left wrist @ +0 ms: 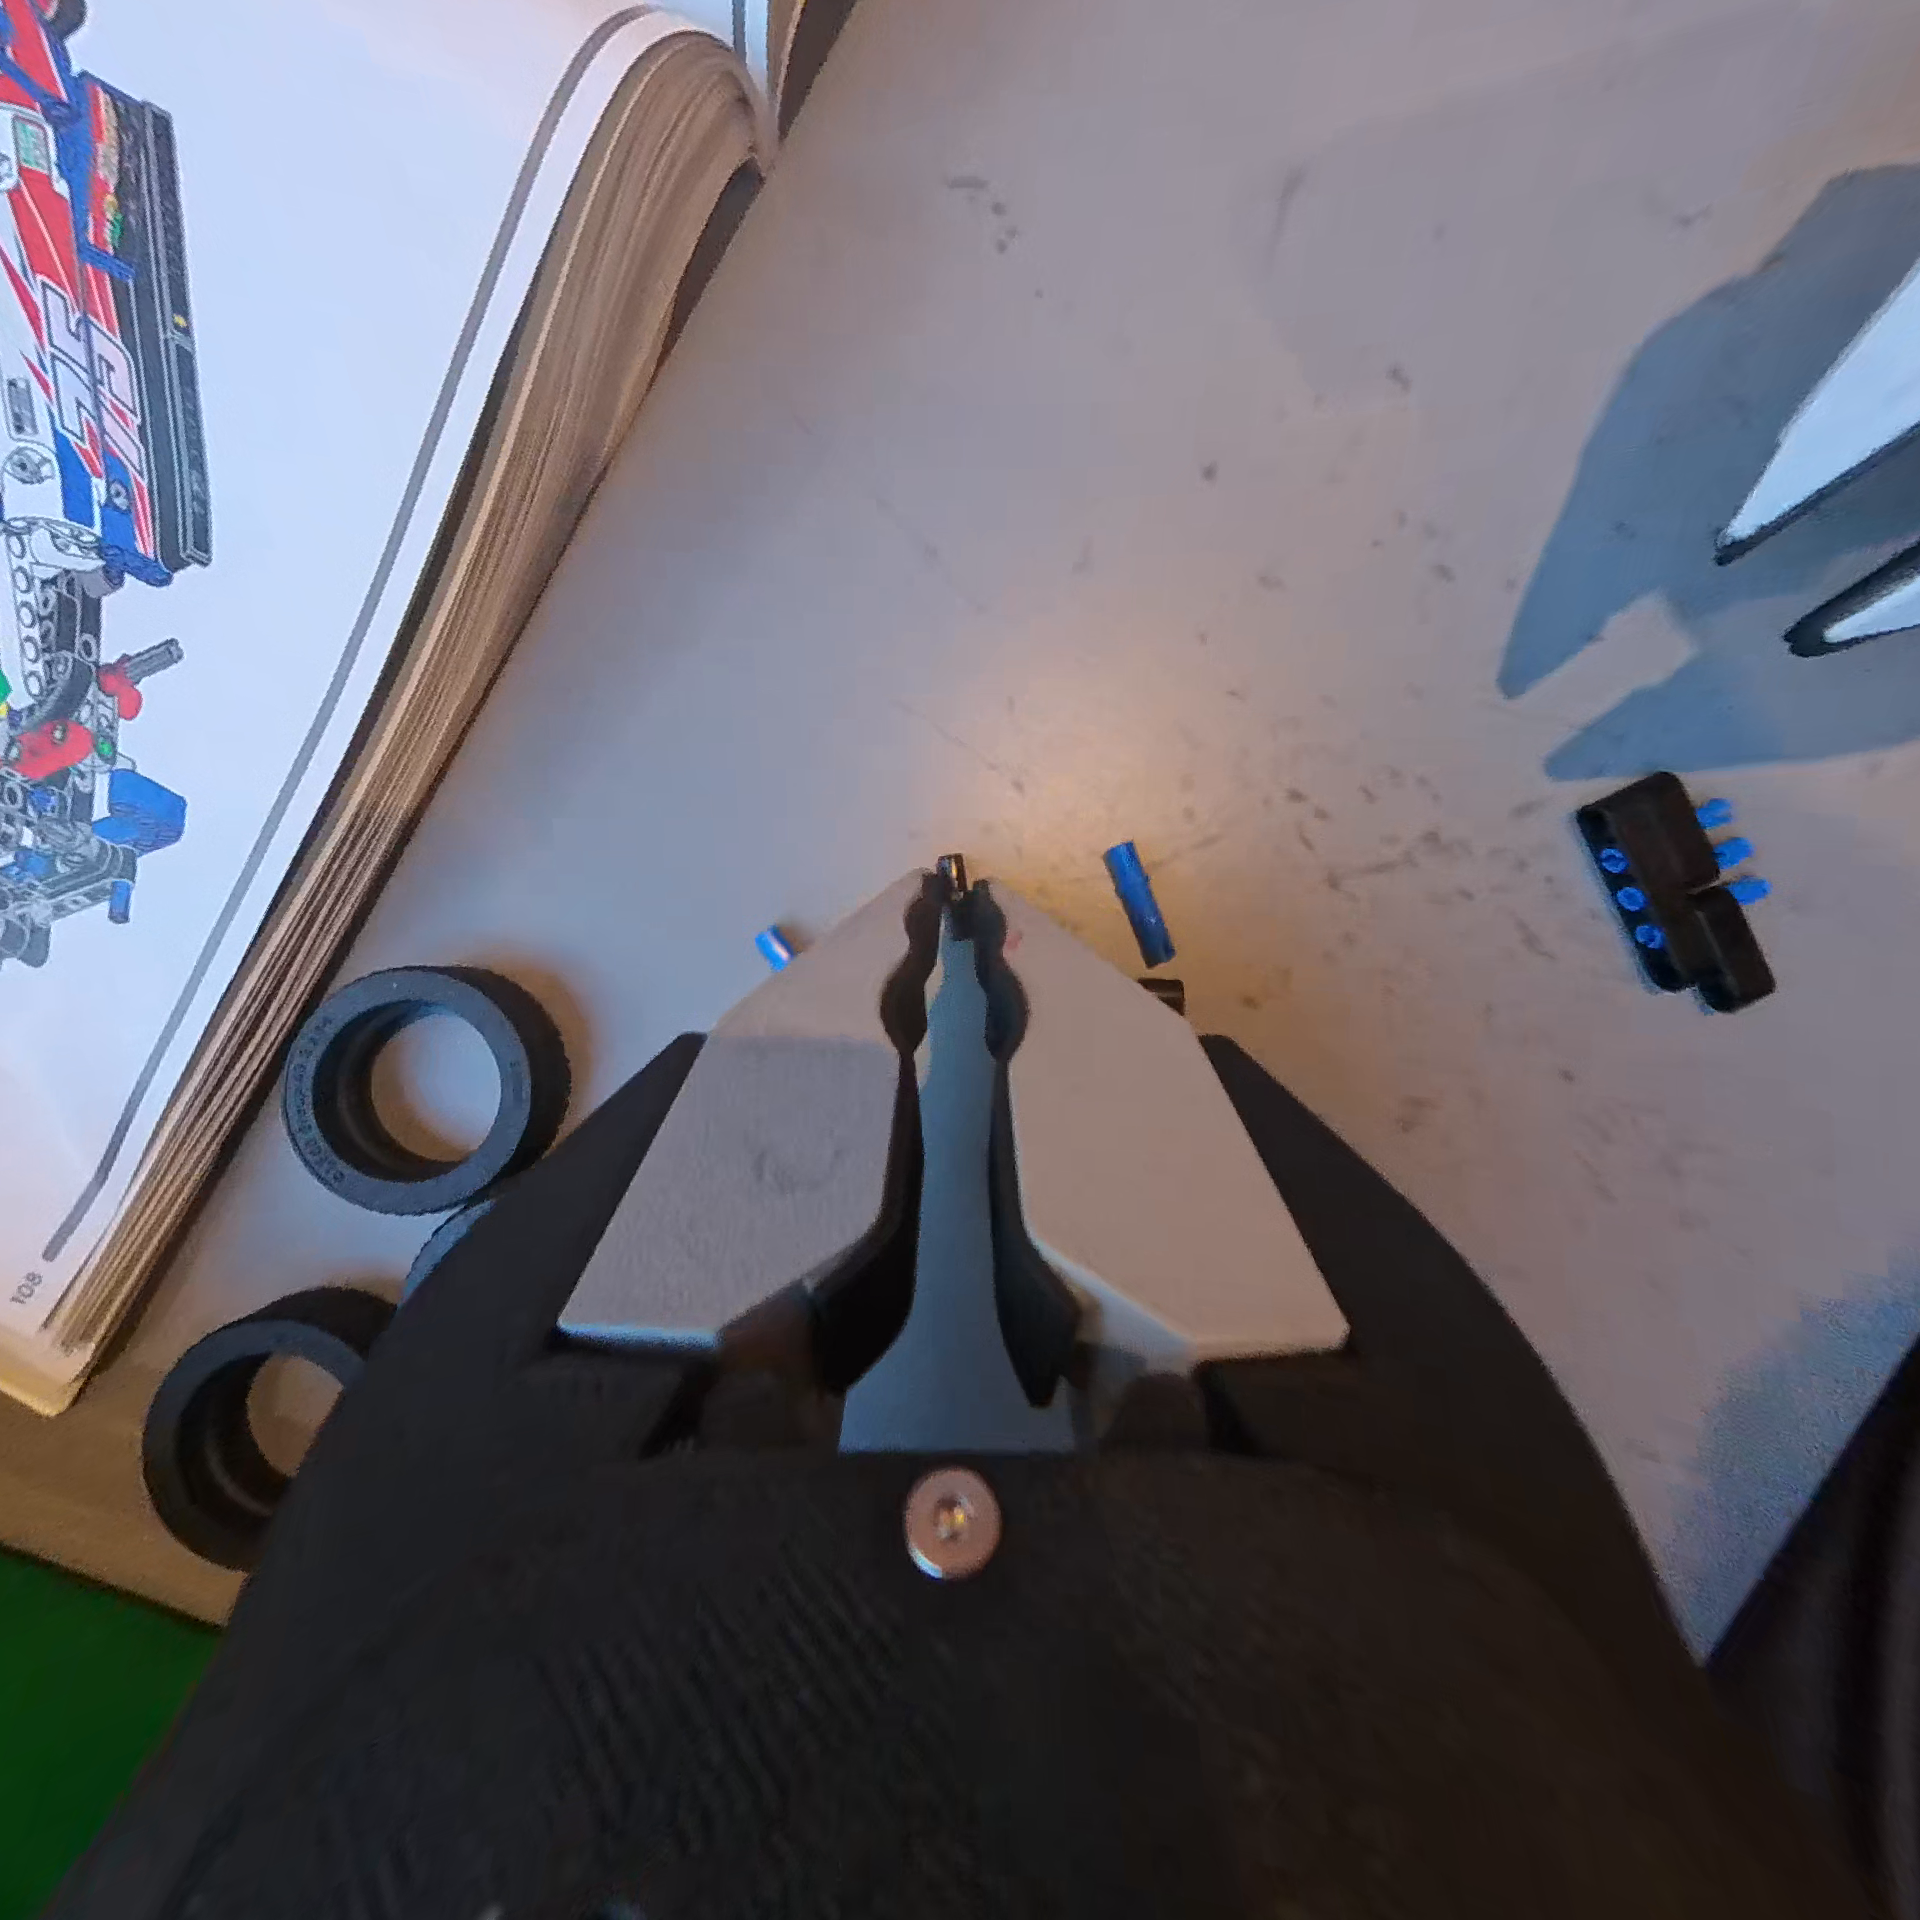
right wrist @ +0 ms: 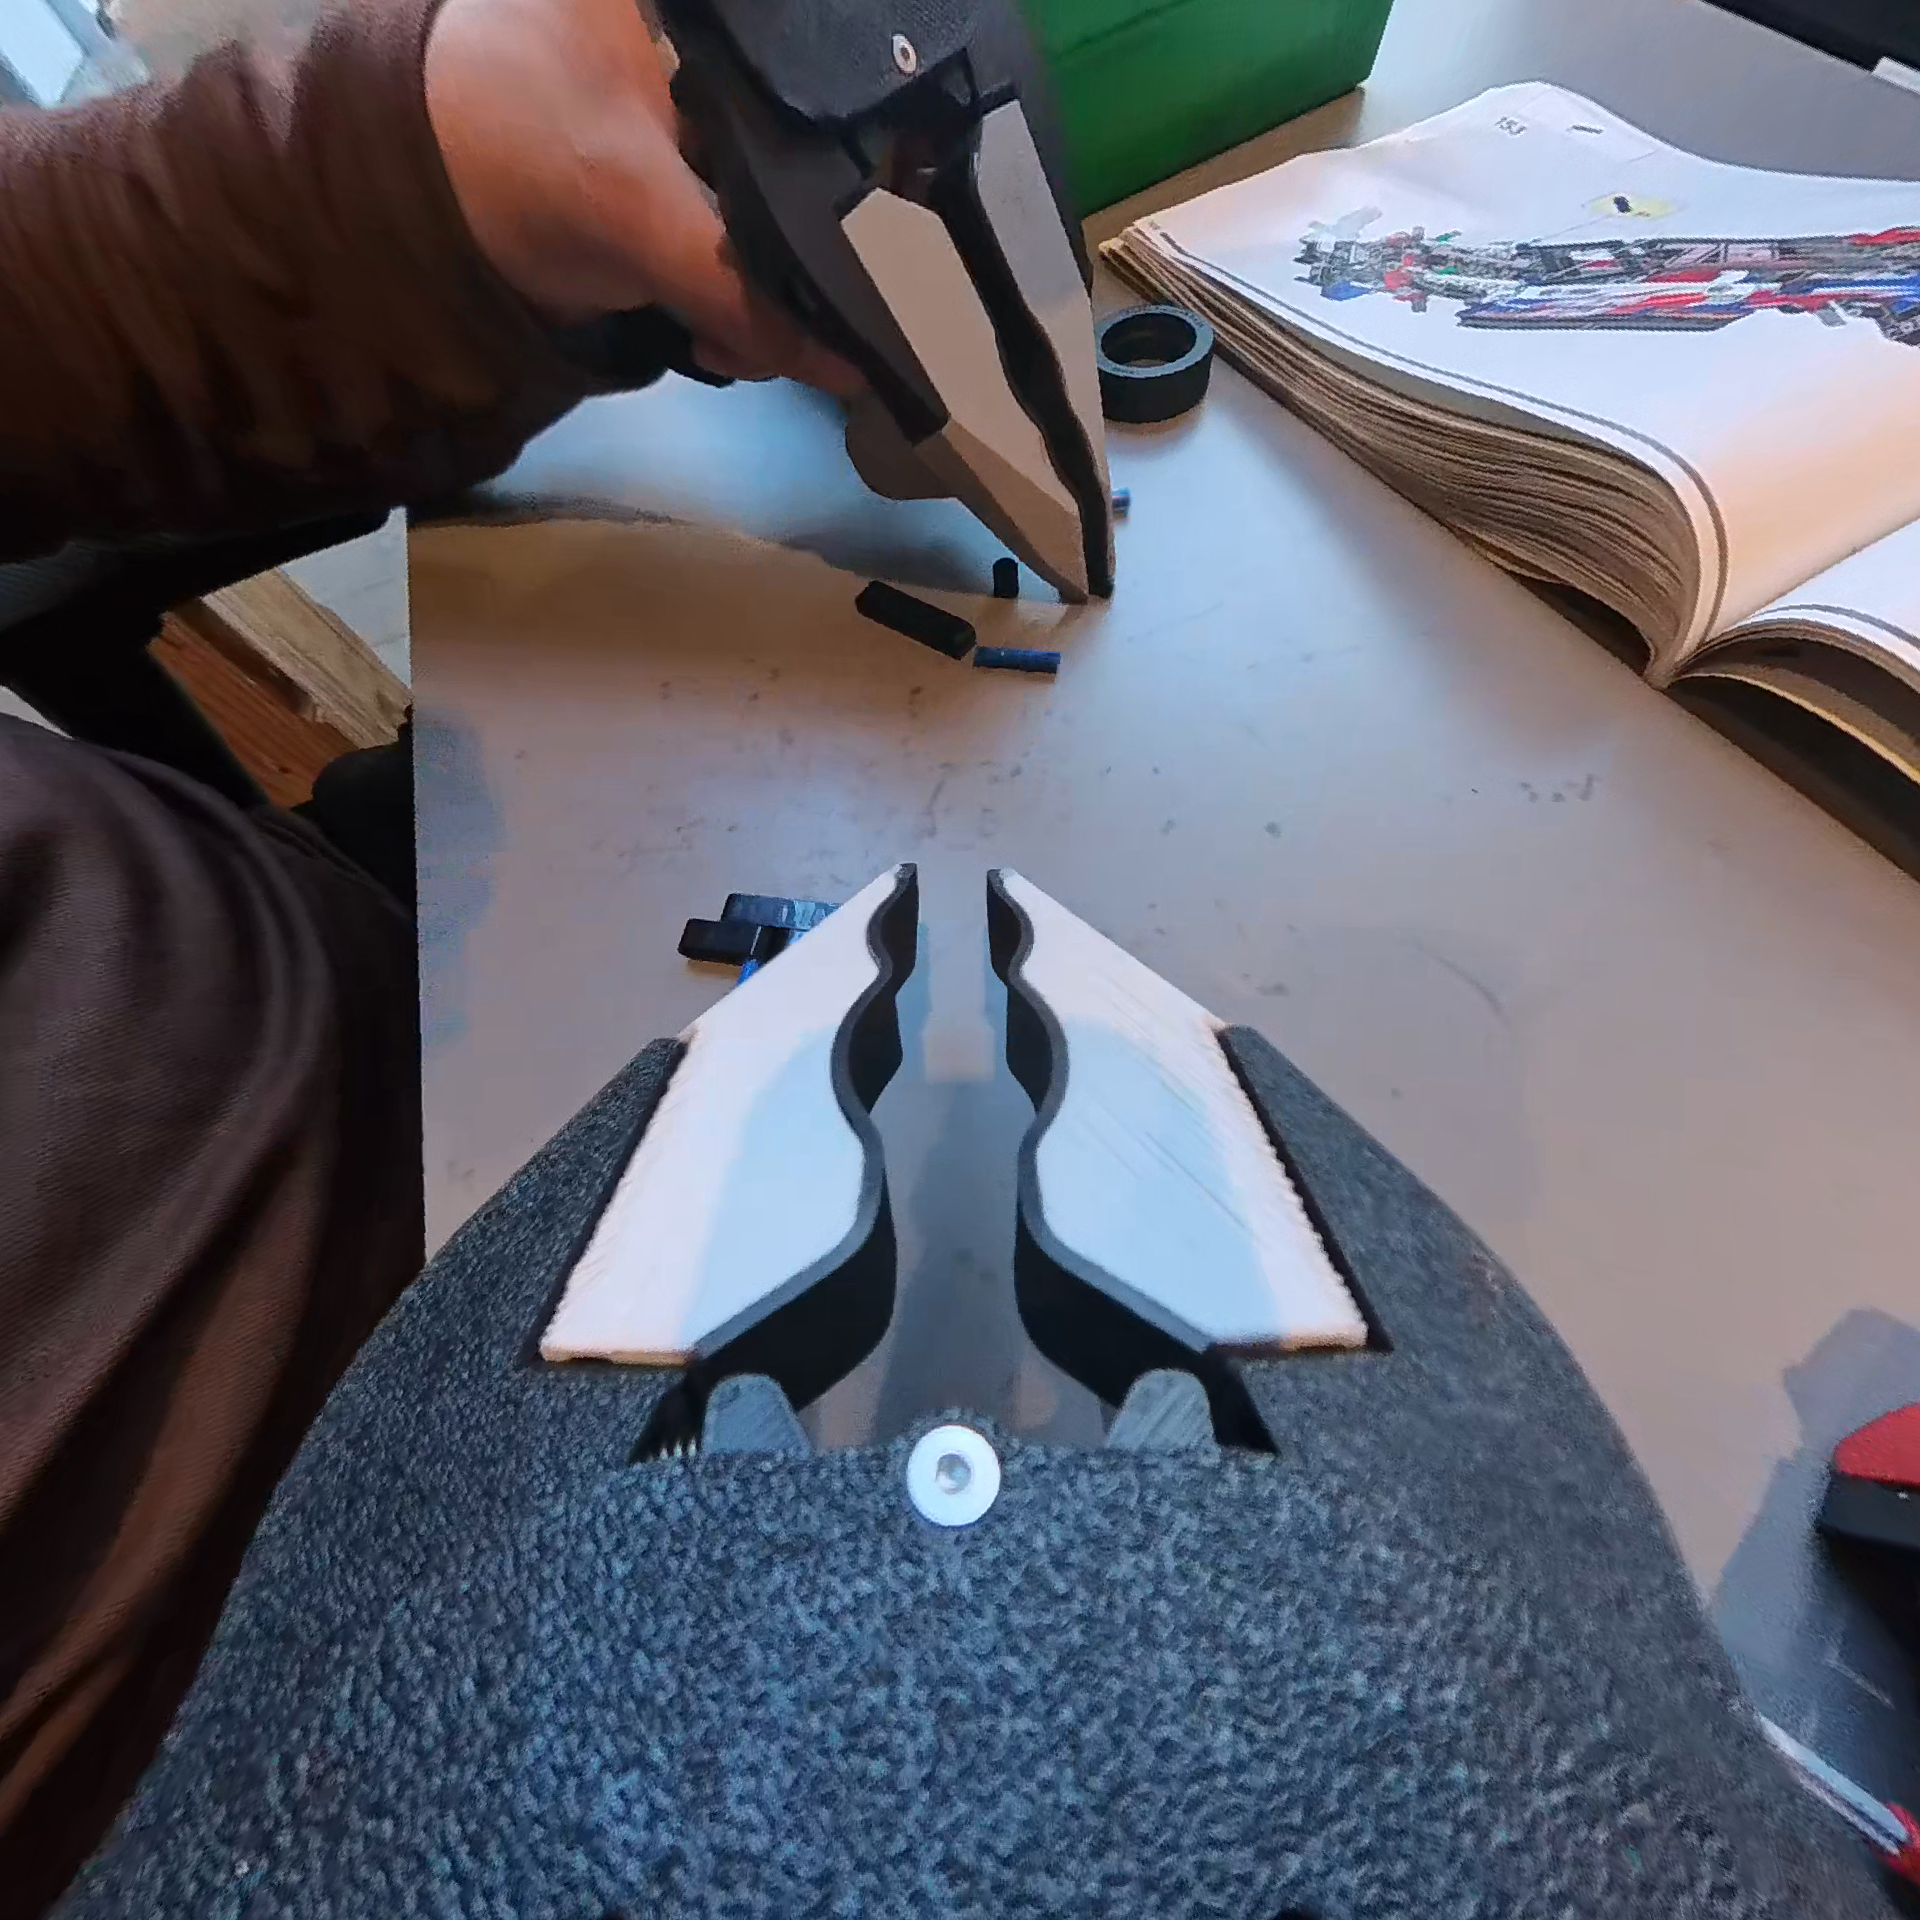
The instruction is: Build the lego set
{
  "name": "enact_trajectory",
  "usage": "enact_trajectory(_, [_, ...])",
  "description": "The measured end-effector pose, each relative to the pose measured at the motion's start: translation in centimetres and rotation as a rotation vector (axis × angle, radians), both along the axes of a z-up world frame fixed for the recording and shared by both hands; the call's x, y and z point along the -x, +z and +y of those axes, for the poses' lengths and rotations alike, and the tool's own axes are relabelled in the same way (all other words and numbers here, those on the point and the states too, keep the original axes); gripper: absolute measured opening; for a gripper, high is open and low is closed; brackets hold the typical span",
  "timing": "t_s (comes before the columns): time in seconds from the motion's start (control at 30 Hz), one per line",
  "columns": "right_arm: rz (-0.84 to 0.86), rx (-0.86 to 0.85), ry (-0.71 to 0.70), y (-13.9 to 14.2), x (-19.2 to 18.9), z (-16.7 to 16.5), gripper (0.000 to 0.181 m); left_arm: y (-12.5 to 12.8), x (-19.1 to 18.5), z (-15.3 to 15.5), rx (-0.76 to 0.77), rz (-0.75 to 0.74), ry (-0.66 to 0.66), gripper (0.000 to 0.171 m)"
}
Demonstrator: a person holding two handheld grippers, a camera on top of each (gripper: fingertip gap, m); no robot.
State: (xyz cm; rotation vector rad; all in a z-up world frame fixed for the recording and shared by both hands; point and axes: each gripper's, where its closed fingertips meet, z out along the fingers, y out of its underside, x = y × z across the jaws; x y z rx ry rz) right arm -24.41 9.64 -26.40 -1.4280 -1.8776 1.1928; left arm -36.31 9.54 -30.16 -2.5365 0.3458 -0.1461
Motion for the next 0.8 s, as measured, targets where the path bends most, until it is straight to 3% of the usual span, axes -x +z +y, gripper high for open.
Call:
enact_trajectory(0.13, [0.009, 0.023, 0.0, 0.2, -0.1, 0.1, 0.013, 0.2, -0.2, 0.5, -0.066, 0.049, -0.031, 0.003])
enact_trajectory(0.27, [0.015, 0.039, -0.005, 0.4, -0.1, 0.5, 0.013, 2.7, -1.8, 1.2, -0.224, 0.074, -0.093, 0.003])
enact_trajectory(0.4, [0.015, 0.047, -0.007, 0.4, 0.0, 0.6, 0.013, 5.2, -5.1, 1.0, -0.362, 0.014, -0.19, 0.003])
enact_trajectory(0.5, [0.042, 0.027, -0.007, 0.8, 0.0, 0.5, 0.013, 7.0, -8.4, 0.5, -0.45, -0.149, -0.242, 0.003])
enact_trajectory(0.67, [0.143, -0.025, 0.008, 2.5, 0.1, -0.3, 0.014, 6.6, -9.7, 0.4, -0.46, -0.234, -0.216, 0.003])
enact_trajectory(0.8, [0.131, -0.064, 0.007, 2.1, 0.1, -0.5, 0.017, 6.3, -10.3, -0.1, -0.449, -0.259, -0.215, 0.003])
